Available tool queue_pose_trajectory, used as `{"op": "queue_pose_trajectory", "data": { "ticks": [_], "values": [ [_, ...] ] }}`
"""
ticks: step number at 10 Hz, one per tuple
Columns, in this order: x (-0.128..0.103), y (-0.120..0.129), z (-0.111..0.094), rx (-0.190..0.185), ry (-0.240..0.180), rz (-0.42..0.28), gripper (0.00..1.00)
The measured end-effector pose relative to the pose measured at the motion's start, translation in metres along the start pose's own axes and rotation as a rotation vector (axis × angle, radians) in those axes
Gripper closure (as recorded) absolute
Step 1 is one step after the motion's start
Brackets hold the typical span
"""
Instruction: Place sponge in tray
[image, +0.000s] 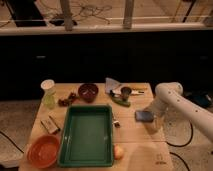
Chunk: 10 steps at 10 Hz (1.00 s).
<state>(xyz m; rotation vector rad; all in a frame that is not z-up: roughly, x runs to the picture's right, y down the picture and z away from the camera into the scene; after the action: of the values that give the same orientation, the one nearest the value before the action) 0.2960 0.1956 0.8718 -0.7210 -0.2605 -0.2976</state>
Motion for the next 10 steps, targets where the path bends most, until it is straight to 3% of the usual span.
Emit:
{"op": "queue_pose_trajectory", "data": {
  "ticks": [8,9,10],
  "values": [
    [0.0014,-0.0003,-0.0008,0.002,-0.004,-0.004,0.2],
    [0.002,-0.0002,-0.001,0.002,-0.003,-0.004,0.23],
    [0.0021,0.0005,-0.0006,0.002,-0.003,-0.004,0.34]
  ]
}}
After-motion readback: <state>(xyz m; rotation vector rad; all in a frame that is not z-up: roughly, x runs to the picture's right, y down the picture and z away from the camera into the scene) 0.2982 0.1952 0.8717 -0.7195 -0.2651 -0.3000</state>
